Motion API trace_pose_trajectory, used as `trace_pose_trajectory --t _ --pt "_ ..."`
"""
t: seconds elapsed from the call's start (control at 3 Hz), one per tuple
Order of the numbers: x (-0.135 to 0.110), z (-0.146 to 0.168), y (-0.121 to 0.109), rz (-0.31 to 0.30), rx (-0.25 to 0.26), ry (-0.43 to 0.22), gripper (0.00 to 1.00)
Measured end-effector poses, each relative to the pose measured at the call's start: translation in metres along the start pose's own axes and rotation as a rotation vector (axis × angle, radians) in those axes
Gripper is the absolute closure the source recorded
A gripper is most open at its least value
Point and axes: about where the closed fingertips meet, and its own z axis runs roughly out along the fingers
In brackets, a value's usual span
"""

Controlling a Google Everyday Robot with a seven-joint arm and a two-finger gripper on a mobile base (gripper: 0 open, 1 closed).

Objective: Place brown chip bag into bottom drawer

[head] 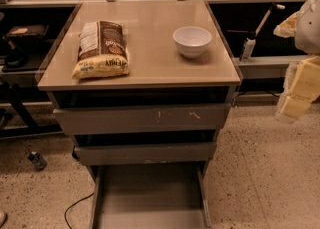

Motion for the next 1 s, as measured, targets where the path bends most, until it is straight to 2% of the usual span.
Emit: trace_pose_trajectory --t 0.33,0.67,1.0 --pt "-0.010 -0.006 -0.005 -0.011 0.019 0.002 0.00" --pt "-0.039 -0.018 -0.020 -0.047 0.041 0.004 0.00" --pt "-0.080 -0.023 -0.038 -0.092 0.051 0.007 0.00"
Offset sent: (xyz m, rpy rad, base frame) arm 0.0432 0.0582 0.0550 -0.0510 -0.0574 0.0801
